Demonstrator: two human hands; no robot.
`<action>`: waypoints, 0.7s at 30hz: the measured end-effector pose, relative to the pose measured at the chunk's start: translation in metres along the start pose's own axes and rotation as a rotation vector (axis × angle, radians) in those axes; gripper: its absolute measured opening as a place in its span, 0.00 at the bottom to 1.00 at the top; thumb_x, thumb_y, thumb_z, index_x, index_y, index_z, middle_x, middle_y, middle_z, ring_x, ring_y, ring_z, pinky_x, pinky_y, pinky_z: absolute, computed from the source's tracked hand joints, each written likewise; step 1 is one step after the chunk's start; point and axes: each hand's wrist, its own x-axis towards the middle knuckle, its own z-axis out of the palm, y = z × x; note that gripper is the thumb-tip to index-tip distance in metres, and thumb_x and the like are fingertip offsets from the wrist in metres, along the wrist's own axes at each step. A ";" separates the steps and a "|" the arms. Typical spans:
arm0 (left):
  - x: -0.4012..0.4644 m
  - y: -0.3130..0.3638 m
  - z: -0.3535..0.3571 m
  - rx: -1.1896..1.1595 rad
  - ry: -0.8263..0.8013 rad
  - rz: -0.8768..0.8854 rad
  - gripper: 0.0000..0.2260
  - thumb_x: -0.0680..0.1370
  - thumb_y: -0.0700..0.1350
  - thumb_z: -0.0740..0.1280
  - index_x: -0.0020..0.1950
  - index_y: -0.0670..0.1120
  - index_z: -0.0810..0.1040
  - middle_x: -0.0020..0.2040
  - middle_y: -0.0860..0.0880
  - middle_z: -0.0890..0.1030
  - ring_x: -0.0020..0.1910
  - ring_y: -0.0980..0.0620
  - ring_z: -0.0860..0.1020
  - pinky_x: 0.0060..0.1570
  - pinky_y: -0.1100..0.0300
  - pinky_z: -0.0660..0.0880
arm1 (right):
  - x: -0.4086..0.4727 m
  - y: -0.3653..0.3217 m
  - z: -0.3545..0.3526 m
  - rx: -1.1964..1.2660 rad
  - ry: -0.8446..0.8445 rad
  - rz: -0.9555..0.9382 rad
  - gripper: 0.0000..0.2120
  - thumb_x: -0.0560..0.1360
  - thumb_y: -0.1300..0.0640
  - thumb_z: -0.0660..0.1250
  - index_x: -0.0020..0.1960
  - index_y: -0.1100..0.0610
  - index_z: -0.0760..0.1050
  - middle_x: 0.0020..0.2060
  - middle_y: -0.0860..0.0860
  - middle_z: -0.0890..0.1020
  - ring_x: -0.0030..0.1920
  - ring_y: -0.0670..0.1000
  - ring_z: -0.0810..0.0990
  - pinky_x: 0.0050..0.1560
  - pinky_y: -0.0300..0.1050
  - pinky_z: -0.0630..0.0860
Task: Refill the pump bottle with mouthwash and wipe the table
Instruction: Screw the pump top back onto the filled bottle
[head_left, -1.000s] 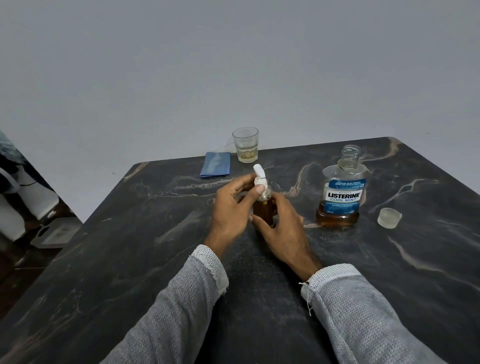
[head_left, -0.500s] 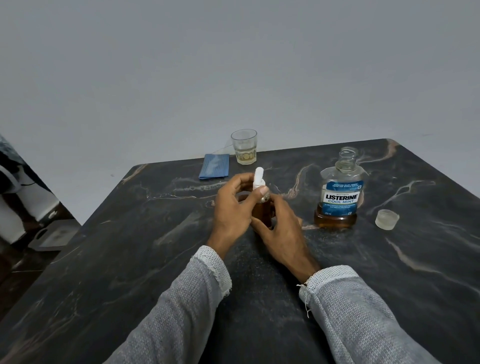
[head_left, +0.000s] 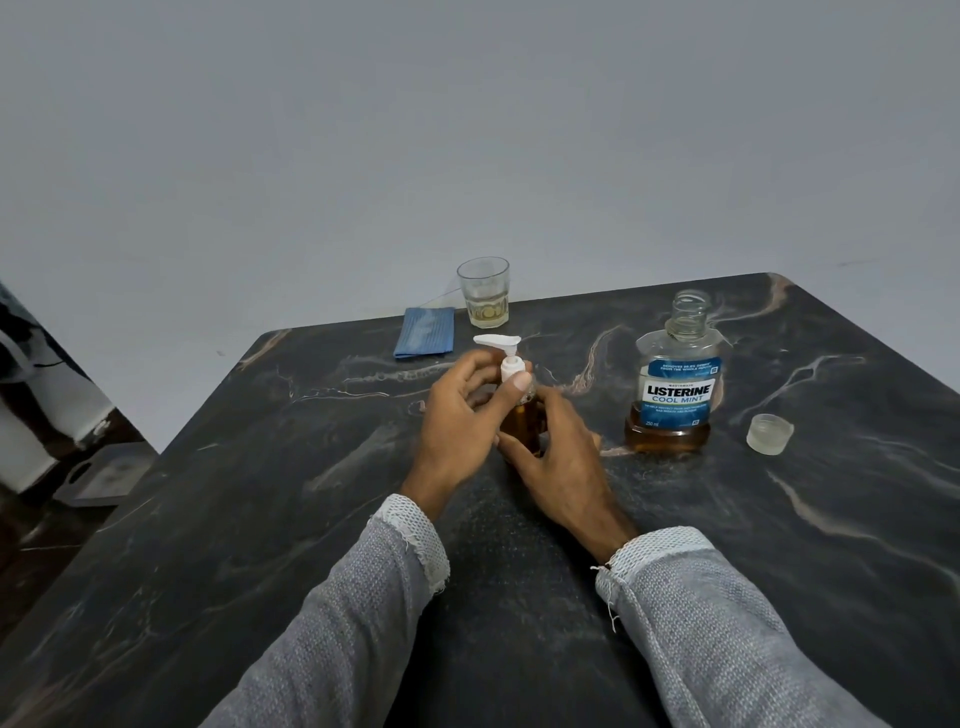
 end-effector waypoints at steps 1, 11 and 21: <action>0.002 0.000 0.002 -0.022 0.022 -0.017 0.11 0.75 0.47 0.72 0.56 0.52 0.77 0.49 0.56 0.85 0.51 0.58 0.82 0.47 0.66 0.77 | 0.000 0.000 0.000 -0.003 0.003 0.003 0.26 0.73 0.46 0.71 0.67 0.49 0.66 0.60 0.47 0.76 0.61 0.48 0.74 0.62 0.60 0.71; -0.002 -0.003 0.000 -0.021 -0.021 -0.006 0.09 0.80 0.42 0.64 0.57 0.53 0.78 0.54 0.51 0.84 0.54 0.55 0.82 0.50 0.61 0.78 | -0.001 0.000 0.001 -0.001 -0.003 0.001 0.26 0.72 0.45 0.71 0.66 0.47 0.66 0.59 0.46 0.76 0.60 0.48 0.74 0.61 0.60 0.72; 0.003 -0.003 0.007 -0.099 0.047 -0.089 0.09 0.77 0.42 0.69 0.57 0.46 0.78 0.51 0.50 0.85 0.52 0.54 0.83 0.52 0.60 0.78 | 0.000 0.000 0.000 0.023 0.000 -0.001 0.27 0.72 0.44 0.70 0.67 0.47 0.66 0.60 0.47 0.76 0.61 0.48 0.74 0.61 0.59 0.72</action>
